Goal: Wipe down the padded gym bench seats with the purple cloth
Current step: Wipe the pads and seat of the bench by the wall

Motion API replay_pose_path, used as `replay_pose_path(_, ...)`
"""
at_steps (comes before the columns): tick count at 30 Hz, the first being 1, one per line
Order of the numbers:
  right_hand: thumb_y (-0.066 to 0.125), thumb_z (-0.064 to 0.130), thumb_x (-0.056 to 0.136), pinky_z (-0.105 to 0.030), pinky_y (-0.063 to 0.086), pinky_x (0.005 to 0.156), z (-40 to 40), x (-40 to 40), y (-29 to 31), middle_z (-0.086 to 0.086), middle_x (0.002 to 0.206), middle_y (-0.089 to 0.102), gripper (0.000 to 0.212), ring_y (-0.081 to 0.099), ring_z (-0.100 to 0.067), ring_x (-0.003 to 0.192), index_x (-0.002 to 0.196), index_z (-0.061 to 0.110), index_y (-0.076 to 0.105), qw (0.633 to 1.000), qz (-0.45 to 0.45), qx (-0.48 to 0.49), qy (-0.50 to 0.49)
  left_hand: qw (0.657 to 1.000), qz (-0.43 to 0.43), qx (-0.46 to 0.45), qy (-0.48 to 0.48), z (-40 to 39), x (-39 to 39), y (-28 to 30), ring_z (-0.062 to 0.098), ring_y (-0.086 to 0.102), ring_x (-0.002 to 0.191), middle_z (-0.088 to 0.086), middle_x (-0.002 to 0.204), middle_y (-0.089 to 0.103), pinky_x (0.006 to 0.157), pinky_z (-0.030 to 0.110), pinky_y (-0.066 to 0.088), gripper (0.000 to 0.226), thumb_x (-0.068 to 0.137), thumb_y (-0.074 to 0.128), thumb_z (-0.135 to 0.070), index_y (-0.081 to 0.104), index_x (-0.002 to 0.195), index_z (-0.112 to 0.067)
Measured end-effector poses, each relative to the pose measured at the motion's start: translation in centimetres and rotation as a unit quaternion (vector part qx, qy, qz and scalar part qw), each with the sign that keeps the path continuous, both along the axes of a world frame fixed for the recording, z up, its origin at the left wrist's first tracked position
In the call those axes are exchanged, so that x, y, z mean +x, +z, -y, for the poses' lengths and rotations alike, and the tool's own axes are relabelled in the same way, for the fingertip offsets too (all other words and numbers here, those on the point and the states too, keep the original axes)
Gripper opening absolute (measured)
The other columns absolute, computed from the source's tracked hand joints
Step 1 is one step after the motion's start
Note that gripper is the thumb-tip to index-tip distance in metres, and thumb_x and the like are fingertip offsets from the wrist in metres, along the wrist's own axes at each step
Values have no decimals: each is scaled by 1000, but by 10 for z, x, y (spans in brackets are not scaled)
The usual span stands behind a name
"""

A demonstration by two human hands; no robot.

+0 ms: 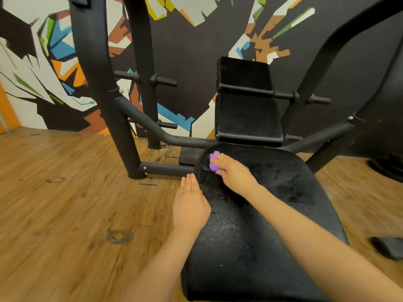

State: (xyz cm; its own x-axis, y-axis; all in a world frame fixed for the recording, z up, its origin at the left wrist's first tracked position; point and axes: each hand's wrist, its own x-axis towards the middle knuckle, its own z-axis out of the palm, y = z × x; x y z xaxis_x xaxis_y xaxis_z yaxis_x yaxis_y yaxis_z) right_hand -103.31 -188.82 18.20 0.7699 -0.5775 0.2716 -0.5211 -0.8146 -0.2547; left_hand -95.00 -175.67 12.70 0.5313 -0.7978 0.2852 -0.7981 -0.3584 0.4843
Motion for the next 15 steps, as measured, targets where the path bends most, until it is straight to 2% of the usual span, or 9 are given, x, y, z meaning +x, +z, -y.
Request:
replay_pose_path(3, 43, 10, 98, -21, 15, 110, 14, 13, 8, -1, 154, 25, 51, 23, -14, 141, 147, 15, 28, 998, 20, 0, -57, 1000, 3, 6, 4, 1, -1, 1, 17, 5, 148, 7, 161, 10, 118, 26, 9, 59, 101, 29, -19, 5, 152, -4)
replay_pose_path(6, 41, 9, 99, -20, 17, 110, 10, 14, 4, -2, 153, 27, 50, 25, -15, 140, 147, 12, 26, 998, 26, -7, -53, 1000, 15, 17, 5, 1, -2, 1, 19, 4, 148, 9, 161, 9, 119, 28, 9, 59, 101, 28, -23, 4, 152, -4)
replay_pose_path(9, 41, 8, 98, -25, 29, 108, 21, -8, 2, -4, 150, 33, 46, 31, -16, 137, 144, 13, 35, 999, 9, -30, -41, 1000, 21, 22, 1, 0, -3, 2, 20, 3, 148, 10, 161, 8, 119, 29, 8, 60, 102, 28, -27, 4, 152, -3)
replay_pose_path(12, 48, 4, 94, -20, 21, 108, 48, -51, 0, -5, 148, 38, 44, 31, -17, 138, 137, 11, 46, 993, 72, -11, -96, 999, 26, 27, 1, -1, -4, 3, 19, 3, 148, 9, 161, 7, 119, 29, 9, 60, 102, 27, -29, 4, 152, -4)
replay_pose_path(15, 48, 1, 93, -25, 18, 112, 72, -110, 3, -6, 147, 38, 42, 31, -22, 139, 135, 5, 48, 979, 92, 4, -182, 999, 33, 32, 0, -1, -5, 4, 19, 2, 148, 8, 161, 7, 118, 28, 8, 60, 103, 27, -29, 4, 152, -4)
